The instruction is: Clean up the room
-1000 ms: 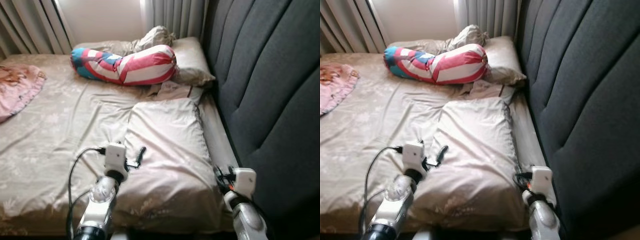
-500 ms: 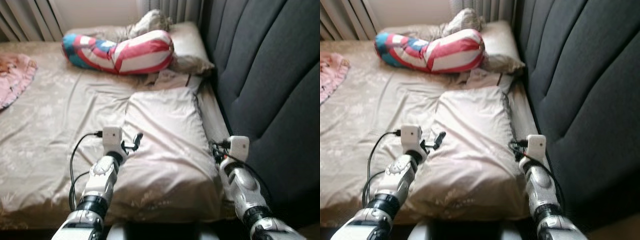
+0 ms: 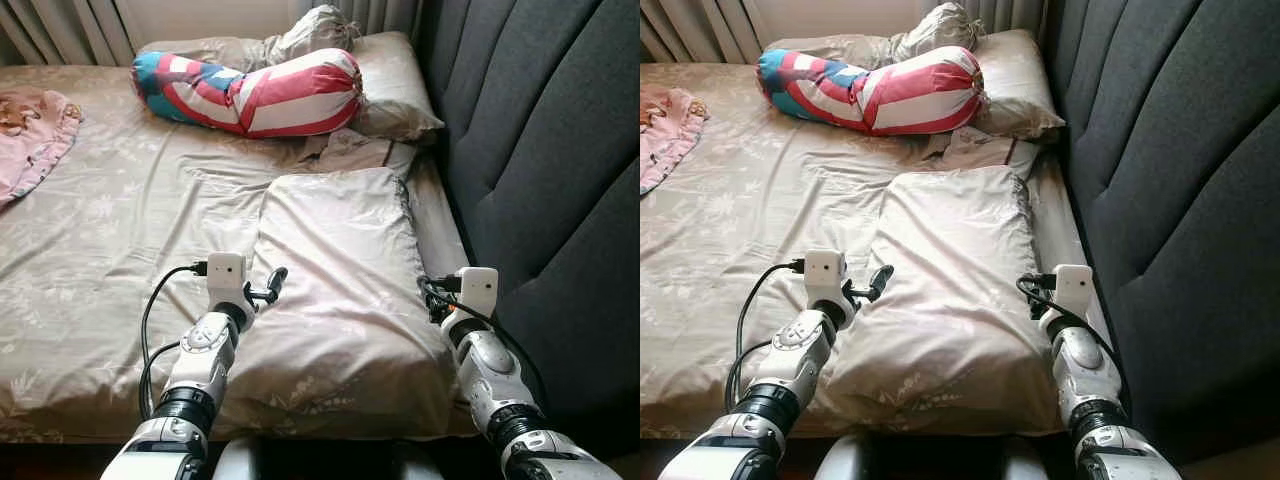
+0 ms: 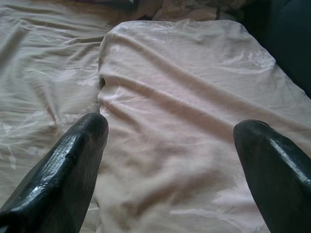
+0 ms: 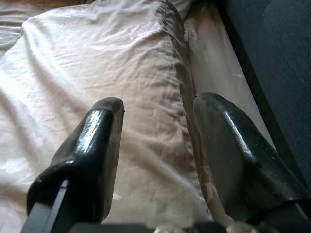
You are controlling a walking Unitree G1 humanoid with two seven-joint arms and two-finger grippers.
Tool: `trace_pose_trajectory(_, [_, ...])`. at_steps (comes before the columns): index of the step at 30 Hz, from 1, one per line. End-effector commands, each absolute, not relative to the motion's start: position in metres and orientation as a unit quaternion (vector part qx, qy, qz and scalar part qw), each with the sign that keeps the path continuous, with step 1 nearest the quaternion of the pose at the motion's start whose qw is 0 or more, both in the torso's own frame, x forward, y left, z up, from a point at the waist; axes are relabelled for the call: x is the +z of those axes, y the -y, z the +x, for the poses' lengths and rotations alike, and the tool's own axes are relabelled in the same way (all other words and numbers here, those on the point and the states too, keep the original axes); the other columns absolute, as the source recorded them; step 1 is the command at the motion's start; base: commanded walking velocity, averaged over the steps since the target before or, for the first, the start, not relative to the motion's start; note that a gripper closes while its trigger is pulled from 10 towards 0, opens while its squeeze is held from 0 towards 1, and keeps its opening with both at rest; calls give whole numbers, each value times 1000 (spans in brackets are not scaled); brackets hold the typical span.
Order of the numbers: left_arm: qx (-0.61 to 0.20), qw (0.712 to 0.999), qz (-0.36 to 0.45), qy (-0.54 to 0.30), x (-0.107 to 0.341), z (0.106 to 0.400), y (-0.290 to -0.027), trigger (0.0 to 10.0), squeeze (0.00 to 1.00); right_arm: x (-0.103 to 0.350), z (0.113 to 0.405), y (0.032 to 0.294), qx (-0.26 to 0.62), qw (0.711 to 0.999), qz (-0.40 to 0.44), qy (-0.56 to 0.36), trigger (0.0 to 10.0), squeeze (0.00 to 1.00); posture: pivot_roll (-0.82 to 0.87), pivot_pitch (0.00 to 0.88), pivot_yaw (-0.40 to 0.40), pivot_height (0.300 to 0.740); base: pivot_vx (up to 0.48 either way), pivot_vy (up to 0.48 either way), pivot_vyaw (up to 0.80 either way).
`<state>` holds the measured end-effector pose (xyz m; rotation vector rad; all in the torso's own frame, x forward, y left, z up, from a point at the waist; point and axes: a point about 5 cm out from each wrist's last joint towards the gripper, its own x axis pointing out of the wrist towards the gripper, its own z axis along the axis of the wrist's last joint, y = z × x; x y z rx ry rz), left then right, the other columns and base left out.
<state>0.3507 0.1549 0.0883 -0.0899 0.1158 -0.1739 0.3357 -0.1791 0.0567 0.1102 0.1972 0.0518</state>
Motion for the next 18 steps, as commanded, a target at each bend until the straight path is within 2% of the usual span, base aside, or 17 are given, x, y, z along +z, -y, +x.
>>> trace_pose_trajectory(1, [-92, 993, -39, -61, 90, 352, -154, 10000, 0, 56, 336, 179, 24, 993, 55, -105, 10000, 0, -105, 112, -37, 637, 0, 0, 0])
trace_pose_trajectory(13, [-92, 993, -39, -61, 90, 352, -154, 10000, 0, 56, 336, 179, 24, 993, 55, -105, 10000, 0, -105, 112, -37, 637, 0, 0, 0])
trace_pose_trajectory(14, [-74, 994, -54, -57, 96, 358, -168, 10000, 0, 51, 337, 198, -24, 986, 64, -154, 10000, 0, -76, 102, 43, 637, 0, 0, 0])
trace_pose_trajectory(15, [-62, 995, -67, -48, 99, 359, -178, 10000, 0, 46, 333, 211, -62, 980, 74, -176, 10000, 0, -77, 101, 43, 637, 0, 0, 0])
trace_pose_trajectory(18, [-51, 995, -80, -31, 103, 358, -188, 10000, 0, 42, 328, 224, -103, 973, 86, -185, 10000, 0, -77, 101, 43, 637, 0, 0, 0])
